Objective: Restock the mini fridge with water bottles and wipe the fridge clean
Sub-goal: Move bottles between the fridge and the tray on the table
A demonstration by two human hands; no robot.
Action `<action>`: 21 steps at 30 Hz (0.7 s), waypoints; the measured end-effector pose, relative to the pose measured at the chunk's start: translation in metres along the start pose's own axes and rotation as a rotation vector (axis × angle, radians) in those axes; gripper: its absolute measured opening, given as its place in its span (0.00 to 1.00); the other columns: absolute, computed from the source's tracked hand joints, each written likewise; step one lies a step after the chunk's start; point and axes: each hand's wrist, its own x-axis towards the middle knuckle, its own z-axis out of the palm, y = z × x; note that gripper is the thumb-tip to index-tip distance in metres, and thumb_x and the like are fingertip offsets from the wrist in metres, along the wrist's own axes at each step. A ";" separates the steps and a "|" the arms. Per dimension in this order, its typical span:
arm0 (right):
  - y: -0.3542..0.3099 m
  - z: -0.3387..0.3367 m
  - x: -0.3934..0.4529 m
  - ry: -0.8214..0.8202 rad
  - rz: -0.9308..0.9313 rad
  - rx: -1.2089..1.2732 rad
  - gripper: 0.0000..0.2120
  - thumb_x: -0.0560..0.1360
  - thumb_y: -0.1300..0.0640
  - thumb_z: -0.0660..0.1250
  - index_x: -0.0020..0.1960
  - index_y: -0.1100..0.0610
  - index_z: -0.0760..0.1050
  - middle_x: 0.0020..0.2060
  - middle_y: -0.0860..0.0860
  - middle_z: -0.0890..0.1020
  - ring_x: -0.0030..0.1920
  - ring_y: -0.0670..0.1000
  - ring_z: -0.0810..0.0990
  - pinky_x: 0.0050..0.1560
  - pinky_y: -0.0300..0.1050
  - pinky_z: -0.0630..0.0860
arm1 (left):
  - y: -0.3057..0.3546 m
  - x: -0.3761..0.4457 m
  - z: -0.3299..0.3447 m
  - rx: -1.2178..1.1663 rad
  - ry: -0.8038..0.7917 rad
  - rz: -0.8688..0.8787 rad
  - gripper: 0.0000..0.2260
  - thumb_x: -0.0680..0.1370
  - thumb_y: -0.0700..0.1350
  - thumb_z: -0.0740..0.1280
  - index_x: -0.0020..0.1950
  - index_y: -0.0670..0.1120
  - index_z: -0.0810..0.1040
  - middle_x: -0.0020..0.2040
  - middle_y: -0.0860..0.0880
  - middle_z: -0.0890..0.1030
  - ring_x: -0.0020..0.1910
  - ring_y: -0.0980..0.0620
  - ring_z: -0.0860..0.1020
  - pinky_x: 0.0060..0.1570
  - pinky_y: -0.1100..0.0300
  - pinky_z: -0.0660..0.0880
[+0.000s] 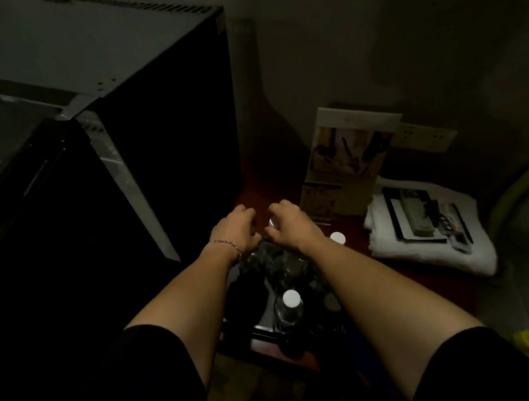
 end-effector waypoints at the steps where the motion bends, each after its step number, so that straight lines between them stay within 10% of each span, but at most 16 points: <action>1: 0.002 0.004 0.003 -0.006 0.005 -0.013 0.13 0.77 0.54 0.68 0.58 0.58 0.73 0.56 0.56 0.73 0.55 0.62 0.77 0.55 0.60 0.77 | -0.001 0.004 0.003 0.005 -0.003 0.000 0.11 0.77 0.49 0.69 0.55 0.48 0.73 0.56 0.48 0.72 0.52 0.46 0.77 0.49 0.52 0.75; 21: -0.007 0.005 0.014 -0.139 0.099 -0.128 0.16 0.76 0.54 0.70 0.62 0.57 0.73 0.58 0.56 0.74 0.56 0.61 0.78 0.54 0.56 0.78 | -0.017 0.005 -0.001 -0.049 -0.065 -0.026 0.20 0.75 0.51 0.69 0.65 0.48 0.72 0.61 0.48 0.71 0.59 0.45 0.76 0.57 0.49 0.76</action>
